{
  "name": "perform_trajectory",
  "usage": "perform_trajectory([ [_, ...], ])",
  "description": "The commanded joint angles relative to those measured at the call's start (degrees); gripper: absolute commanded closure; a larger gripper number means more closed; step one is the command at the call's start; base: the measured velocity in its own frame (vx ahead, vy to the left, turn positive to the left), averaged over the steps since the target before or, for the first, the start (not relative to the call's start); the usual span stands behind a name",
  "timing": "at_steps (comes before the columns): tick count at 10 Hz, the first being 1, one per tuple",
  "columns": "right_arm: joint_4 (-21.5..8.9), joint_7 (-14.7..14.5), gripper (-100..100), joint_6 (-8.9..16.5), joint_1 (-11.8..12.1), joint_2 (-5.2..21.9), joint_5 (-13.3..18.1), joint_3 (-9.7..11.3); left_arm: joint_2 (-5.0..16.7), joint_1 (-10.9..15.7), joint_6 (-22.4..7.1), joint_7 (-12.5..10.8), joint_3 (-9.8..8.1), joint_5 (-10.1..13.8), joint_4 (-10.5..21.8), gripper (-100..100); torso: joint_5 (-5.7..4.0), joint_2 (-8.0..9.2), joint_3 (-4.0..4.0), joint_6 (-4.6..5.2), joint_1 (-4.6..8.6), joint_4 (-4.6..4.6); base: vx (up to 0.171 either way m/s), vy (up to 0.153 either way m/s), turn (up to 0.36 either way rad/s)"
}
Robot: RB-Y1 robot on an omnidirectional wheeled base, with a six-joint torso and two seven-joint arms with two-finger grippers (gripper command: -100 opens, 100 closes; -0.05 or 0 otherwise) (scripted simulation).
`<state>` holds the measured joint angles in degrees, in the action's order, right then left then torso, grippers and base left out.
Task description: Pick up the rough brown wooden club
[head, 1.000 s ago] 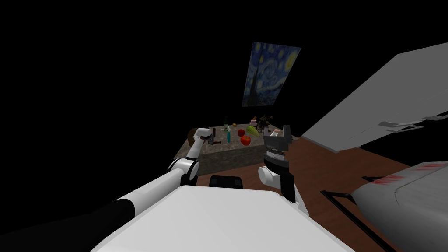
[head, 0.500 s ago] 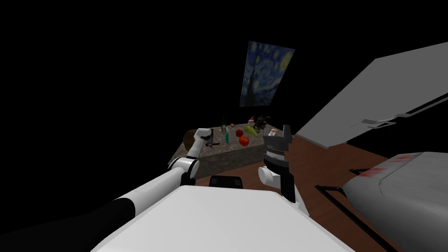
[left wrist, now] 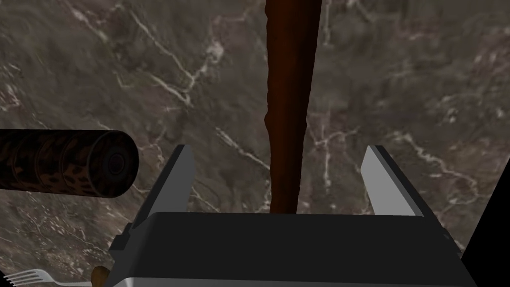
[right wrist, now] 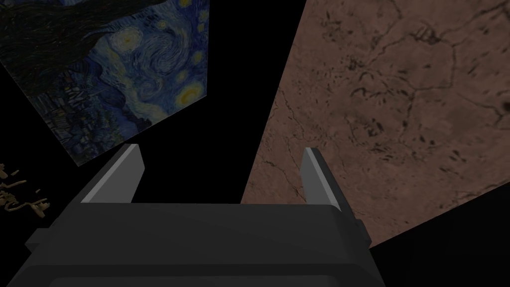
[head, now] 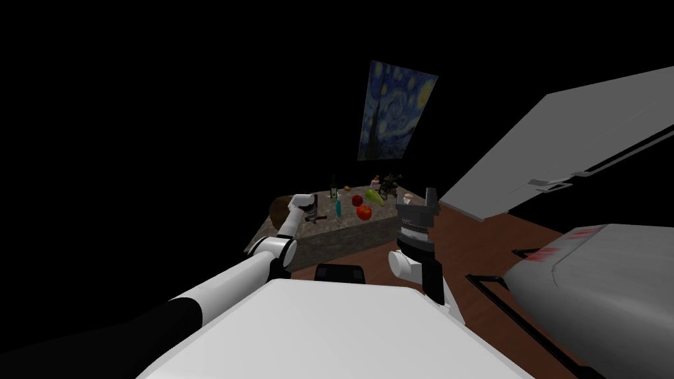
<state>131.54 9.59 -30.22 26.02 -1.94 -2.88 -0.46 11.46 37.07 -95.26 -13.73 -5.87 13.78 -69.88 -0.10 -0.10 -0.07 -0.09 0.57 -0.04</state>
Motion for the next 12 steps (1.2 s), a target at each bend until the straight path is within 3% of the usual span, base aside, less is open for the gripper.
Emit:
perform_trajectory([
  [1,0.0,0.0,0,0.0,0.0,0.0,0.0,0.0,1.6,-0.2,0.1,1.8,-0.94,0.8,0.4,-100,0.0,0.0,0.0,0.0,0.0,0.0,0.005,-0.131,-0.006],
  [2,0.0,0.0,0,0.0,0.0,0.0,0.0,0.0,3.6,-0.5,1.0,3.9,-2.28,2.0,2.1,-100,-0.01,0.04,0.03,-0.01,-0.03,0.01,-0.013,-0.123,-0.05],
  [3,0.0,0.0,0,0.0,0.0,0.0,0.0,0.0,3.6,-0.5,1.0,3.9,-2.28,2.0,2.1,-100,0.0,0.12,0.07,-0.01,-0.05,0.03,-0.013,-0.091,-0.017],
  [6,0.0,0.0,0,0.0,0.0,0.0,0.0,0.0,9.7,-1.6,3.9,9.7,-6.31,5.6,7.2,-100,0.0,0.08,0.05,0.0,-0.04,0.02,0.001,-0.146,-0.07],
  [7,0.0,0.0,0,0.0,0.0,0.0,0.0,0.0,9.9,-1.6,3.9,10.3,-6.31,5.6,7.2,-100,-0.06,0.06,0.04,0.01,0.2,0.02,-0.008,-0.145,-0.016],
  [8,0.0,0.0,0,0.0,0.0,0.0,0.0,0.0,12.0,-1.9,4.8,12.3,-7.66,6.7,8.9,-100,-0.04,0.11,0.07,0.0,0.05,0.03,-0.01,-0.114,-0.058],
  [9,0.0,0.0,0,0.0,0.0,0.0,0.0,0.0,12.0,-1.9,4.8,12.4,-7.66,6.7,8.9,-100,-0.01,0.14,0.08,0.0,-0.05,0.04,0.001,-0.074,-0.019],
  [11,0.0,0.0,0,0.0,0.0,0.0,0.0,0.0,15.9,-2.6,6.7,15.9,-10.35,9.1,12.3,-100,0.02,0.09,0.05,0.0,-0.18,0.03,0.01,-0.116,-0.069],
  [12,0.0,0.0,0,0.0,0.0,0.0,0.0,0.0,16.2,-2.6,6.7,16.6,-10.35,9.1,12.3,-100,-0.01,0.07,0.05,-0.01,-0.05,0.03,0.009,-0.109,-0.008],
])
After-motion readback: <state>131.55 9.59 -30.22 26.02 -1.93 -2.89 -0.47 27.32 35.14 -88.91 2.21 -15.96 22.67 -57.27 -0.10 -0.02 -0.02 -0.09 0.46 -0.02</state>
